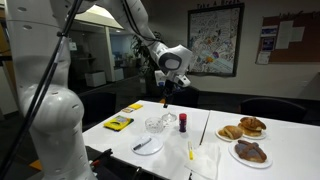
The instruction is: Put the small object into the glass bowl
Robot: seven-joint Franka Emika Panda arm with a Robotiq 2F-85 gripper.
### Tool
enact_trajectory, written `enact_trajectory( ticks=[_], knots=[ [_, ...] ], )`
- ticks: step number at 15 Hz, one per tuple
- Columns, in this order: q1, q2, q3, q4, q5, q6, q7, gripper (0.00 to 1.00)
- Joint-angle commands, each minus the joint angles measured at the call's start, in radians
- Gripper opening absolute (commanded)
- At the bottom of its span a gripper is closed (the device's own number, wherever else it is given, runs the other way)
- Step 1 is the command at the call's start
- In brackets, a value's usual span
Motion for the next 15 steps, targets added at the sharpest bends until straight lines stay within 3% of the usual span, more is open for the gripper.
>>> enact_trajectory(
  ticks=[1,3,6,10,15],
  knots=[
    [-0.001,0.013,0.002,0.009,-0.014,0.015,0.022,1.0],
    [-0.002,0.081,-0.013,0.047,-0.029,0.05,0.17,1.0],
    [0.001,0.144,-0.019,0.078,-0.021,0.082,0.265,1.0],
    [0.015,0.256,-0.02,0.155,-0.031,0.144,0.377,1.0],
    [0.028,0.394,-0.001,0.301,-0.048,0.117,0.446,1.0]
  ],
)
